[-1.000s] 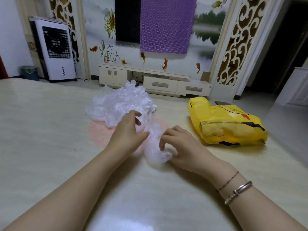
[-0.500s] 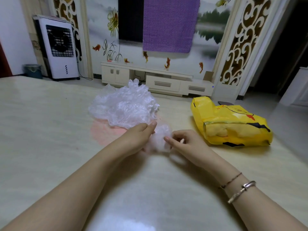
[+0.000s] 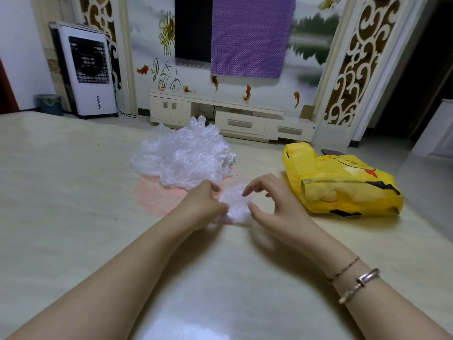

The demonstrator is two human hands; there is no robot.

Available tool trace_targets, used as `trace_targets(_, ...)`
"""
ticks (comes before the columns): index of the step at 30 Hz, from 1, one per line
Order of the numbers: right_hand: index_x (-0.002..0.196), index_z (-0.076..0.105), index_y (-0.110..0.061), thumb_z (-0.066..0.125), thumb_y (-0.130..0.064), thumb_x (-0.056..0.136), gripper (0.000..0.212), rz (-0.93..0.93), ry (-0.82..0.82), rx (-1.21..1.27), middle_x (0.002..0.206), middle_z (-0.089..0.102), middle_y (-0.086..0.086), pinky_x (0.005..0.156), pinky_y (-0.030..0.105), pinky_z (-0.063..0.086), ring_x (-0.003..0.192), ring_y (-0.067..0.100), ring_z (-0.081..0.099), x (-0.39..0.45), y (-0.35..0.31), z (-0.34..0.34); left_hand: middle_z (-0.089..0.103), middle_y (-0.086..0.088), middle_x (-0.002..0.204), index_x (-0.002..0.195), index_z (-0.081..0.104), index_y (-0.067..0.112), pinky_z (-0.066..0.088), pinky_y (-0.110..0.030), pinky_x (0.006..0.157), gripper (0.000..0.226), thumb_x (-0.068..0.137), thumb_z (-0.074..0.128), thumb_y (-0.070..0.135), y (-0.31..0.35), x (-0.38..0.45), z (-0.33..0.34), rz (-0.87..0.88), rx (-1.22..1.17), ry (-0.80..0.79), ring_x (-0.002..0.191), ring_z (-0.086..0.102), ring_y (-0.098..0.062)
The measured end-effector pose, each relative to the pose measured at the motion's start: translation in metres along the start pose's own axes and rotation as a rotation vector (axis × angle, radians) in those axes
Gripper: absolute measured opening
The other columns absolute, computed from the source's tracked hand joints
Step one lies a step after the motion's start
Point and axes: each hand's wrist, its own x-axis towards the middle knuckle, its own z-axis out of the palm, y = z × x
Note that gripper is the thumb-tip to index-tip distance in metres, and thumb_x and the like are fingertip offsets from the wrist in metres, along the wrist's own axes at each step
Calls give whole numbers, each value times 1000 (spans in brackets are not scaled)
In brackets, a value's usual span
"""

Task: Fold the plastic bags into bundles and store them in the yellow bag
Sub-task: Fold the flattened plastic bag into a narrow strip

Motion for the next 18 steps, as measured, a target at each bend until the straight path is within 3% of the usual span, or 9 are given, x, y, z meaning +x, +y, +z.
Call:
trace_targets(3, 115, 60, -26, 56, -29, 81, 34, -12, -140, -4, 118, 56, -18, 100, 13, 33, 119, 3, 47, -6, 0, -1, 67, -9, 90, 129, 45, 14, 46, -26, 66, 50, 84, 66, 15, 1, -1, -2, -12, -3, -6, 66, 61, -17)
trace_targets(8, 127, 56, -25, 72, -34, 82, 49, 56, -282, -87, 126, 56, -11, 101, 17, 36, 118, 1, 48, -7, 1, 4, 66, -5, 82, 128, 47, 18, 47, -19, 58, 47, 86, 68, 17, 6, -6, -9, -36, -93, -37, 62, 61, -15)
trace_targets(11, 124, 57, -24, 72, -34, 82, 46, 53, -256, -101, 119, 59, -11, 94, 14, 37, 110, 1, 51, -6, 0, 5, 67, -10, 93, 128, 52, 21, 51, -30, 81, 53, 81, 74, 23, 9, -7, -16, -31, -137, -73, 85, 65, -21)
trace_targets(14, 113, 62, -20, 65, -15, 83, 31, 45, -215, -116, 107, 64, -6, 85, 18, 40, 100, 8, 54, -4, 1, 6, 65, -3, 100, 126, 54, 21, 50, -26, 74, 62, 71, 84, 26, 11, -10, -20, 32, -182, -106, 85, 64, -14)
trace_targets(18, 102, 66, -22, 58, -6, 80, 28, 130, -164, -67, 97, 67, -4, 80, 24, 42, 92, 11, 57, -2, 4, 4, 51, 6, 118, 125, 53, 23, 39, -2, 60, 61, 72, 83, 21, 11, -14, -14, 185, 48, -74, 78, 49, 5)
